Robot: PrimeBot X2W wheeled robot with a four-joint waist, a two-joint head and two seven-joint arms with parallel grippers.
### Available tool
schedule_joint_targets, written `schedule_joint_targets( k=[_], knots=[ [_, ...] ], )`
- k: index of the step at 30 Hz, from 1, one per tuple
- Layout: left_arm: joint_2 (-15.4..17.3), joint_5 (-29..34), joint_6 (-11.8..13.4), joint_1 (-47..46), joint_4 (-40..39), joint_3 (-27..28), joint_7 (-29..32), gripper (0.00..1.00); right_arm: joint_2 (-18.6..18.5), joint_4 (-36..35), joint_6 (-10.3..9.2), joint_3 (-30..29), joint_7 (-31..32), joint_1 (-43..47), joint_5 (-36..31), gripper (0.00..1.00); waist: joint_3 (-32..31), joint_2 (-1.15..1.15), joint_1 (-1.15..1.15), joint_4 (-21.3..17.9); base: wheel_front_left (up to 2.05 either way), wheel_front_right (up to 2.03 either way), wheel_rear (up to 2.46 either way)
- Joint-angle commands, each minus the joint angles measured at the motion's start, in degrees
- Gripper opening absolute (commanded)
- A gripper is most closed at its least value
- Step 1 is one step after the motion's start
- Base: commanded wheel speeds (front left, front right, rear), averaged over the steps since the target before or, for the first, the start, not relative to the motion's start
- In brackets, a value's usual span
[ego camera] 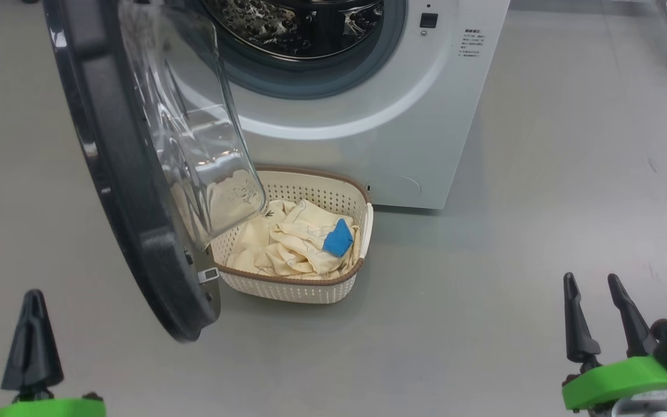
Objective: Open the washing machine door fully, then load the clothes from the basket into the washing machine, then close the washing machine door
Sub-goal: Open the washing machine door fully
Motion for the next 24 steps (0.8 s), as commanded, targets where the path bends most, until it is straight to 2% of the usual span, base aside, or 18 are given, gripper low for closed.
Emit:
schedule_joint_targets(
  k=[1, 6, 10, 13, 17, 20, 24],
  knots=[
    [1.8, 1.2, 0.0, -3.9, -3.7, 3.1, -0.6, 0.00, -0.5, -2.2, 0.25, 0.9, -0.5, -0.9, -0.5, 1.00, 0.1, 0.00, 0.00, 0.5, 0.00, 0.00, 0.00],
    [2.8, 3.3, 0.0, -6.9, -10.4, 4.2, -0.6, 0.00, -0.4, -2.2, 0.25, 0.8, -0.5, -0.9, -0.6, 1.00, 0.0, 0.00, 0.00, 1.5, 0.00, 0.00, 0.00],
    [3.1, 5.9, 0.5, -9.7, -18.1, 2.3, 0.2, 0.00, -0.2, -2.2, 0.25, 0.6, -0.5, -0.4, -0.6, 1.00, -0.5, 0.00, 0.00, 2.6, 0.00, 0.00, 0.00],
    [2.2, 7.3, 0.7, -12.6, -25.2, -2.3, 3.8, 0.00, -0.1, -2.1, 0.25, 0.3, -0.5, 0.0, -0.7, 1.00, -0.9, 0.00, 0.00, 3.5, 0.00, 0.00, 0.00],
    [0.3, 8.1, 0.5, -15.5, -31.8, -12.2, 10.1, 0.00, 0.1, -1.9, 0.25, 0.2, -0.5, 0.6, -0.7, 1.00, -1.1, 0.00, 0.00, 4.3, 0.00, 0.00, 0.00],
    [-1.4, 7.1, 0.4, -15.2, -32.4, -19.6, 14.3, 0.00, 0.2, -1.6, 0.25, 0.6, -0.5, 0.7, -0.7, 1.00, -1.0, 0.00, 0.00, 4.5, 0.00, 0.00, 0.00],
    [-2.7, 6.0, 1.8, -13.0, -28.6, -24.9, 16.8, 0.00, 0.4, -1.3, 0.25, 1.1, -0.5, 0.3, -0.5, 1.00, -0.4, 0.00, 0.00, 4.4, 0.00, 0.00, 0.00]
  ],
)
